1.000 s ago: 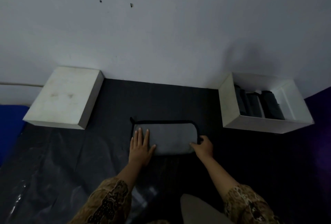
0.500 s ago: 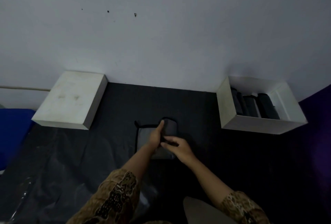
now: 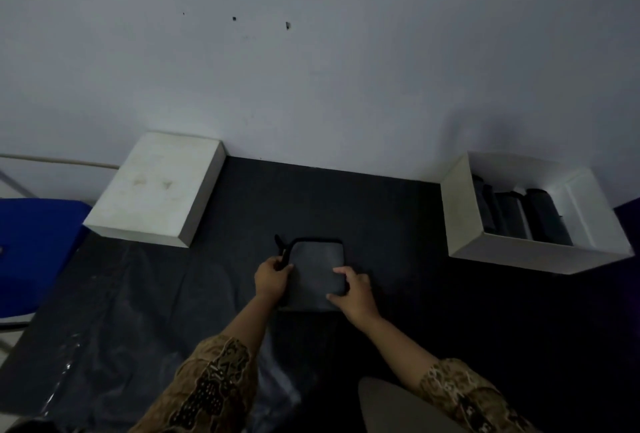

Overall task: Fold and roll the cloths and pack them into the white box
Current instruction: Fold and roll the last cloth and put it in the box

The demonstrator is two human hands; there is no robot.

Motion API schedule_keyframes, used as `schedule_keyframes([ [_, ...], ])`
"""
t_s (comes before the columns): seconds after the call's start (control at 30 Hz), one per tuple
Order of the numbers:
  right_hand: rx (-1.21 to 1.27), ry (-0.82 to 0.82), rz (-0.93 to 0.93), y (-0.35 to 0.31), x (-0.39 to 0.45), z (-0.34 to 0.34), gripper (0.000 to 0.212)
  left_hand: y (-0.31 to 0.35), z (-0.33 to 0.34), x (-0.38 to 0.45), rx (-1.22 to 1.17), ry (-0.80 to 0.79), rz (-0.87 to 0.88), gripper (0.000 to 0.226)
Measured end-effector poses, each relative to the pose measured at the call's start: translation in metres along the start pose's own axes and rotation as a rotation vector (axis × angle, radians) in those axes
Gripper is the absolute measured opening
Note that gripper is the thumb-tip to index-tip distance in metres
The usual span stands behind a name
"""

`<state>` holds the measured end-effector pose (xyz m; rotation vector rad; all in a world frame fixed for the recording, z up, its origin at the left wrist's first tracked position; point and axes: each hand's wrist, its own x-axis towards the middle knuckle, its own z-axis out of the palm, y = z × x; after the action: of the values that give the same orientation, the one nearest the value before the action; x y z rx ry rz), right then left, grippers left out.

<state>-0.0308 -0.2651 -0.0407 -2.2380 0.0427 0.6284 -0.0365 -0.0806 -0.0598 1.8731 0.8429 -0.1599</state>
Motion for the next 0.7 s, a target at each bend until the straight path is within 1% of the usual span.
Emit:
schedule_keyframes([
  [0.1, -0.028, 0.011, -0.015, 0.001, 0.000, 0.006, 0.063, -0.003, 0.000, 0.001, 0.048, 0.030, -0.009, 0.028],
  [0.17, -0.009, 0.052, 0.004, 0.001, 0.000, 0.007, 0.066, -0.003, -0.001, 0.001, 0.091, 0.054, 0.004, 0.031],
  [0.2, 0.019, 0.077, 0.027, 0.001, 0.001, 0.008, 0.064, -0.004, -0.001, 0.002, 0.129, 0.091, 0.049, 0.030],
  [0.27, 0.086, 0.110, 0.075, 0.001, 0.002, 0.008, 0.063, -0.002, 0.000, 0.002, 0.196, 0.142, 0.215, 0.024],
  [0.33, 0.124, 0.098, 0.122, 0.003, 0.004, 0.009, 0.065, 0.003, 0.005, 0.001, 0.199, 0.063, 0.374, 0.015],
  [0.37, 0.125, 0.081, 0.150, 0.003, 0.005, 0.009, 0.064, 0.007, 0.009, -0.001, 0.183, -0.009, 0.397, 0.011],
  [0.4, 0.121, 0.066, 0.179, 0.005, 0.007, 0.008, 0.059, 0.009, 0.014, -0.003, 0.155, -0.088, 0.383, 0.009],
  [0.43, 0.124, 0.061, 0.206, 0.006, 0.008, 0.007, 0.052, 0.012, 0.019, -0.005, 0.120, -0.162, 0.333, 0.011],
  [0.5, 0.156, 0.103, 0.245, 0.010, 0.010, 0.002, 0.038, 0.017, 0.029, -0.010, 0.001, -0.294, 0.147, 0.015],
  [0.53, 0.176, 0.143, 0.261, 0.012, 0.011, -0.003, 0.035, 0.021, 0.034, -0.014, -0.082, -0.355, 0.040, 0.016],
  [0.6, 0.199, 0.197, 0.283, 0.016, 0.012, -0.012, 0.038, 0.030, 0.042, -0.020, -0.212, -0.430, -0.116, 0.025],
  [0.7, 0.194, 0.180, 0.227, 0.019, 0.010, -0.022, 0.047, 0.037, 0.047, -0.020, -0.274, -0.437, -0.209, 0.042],
])
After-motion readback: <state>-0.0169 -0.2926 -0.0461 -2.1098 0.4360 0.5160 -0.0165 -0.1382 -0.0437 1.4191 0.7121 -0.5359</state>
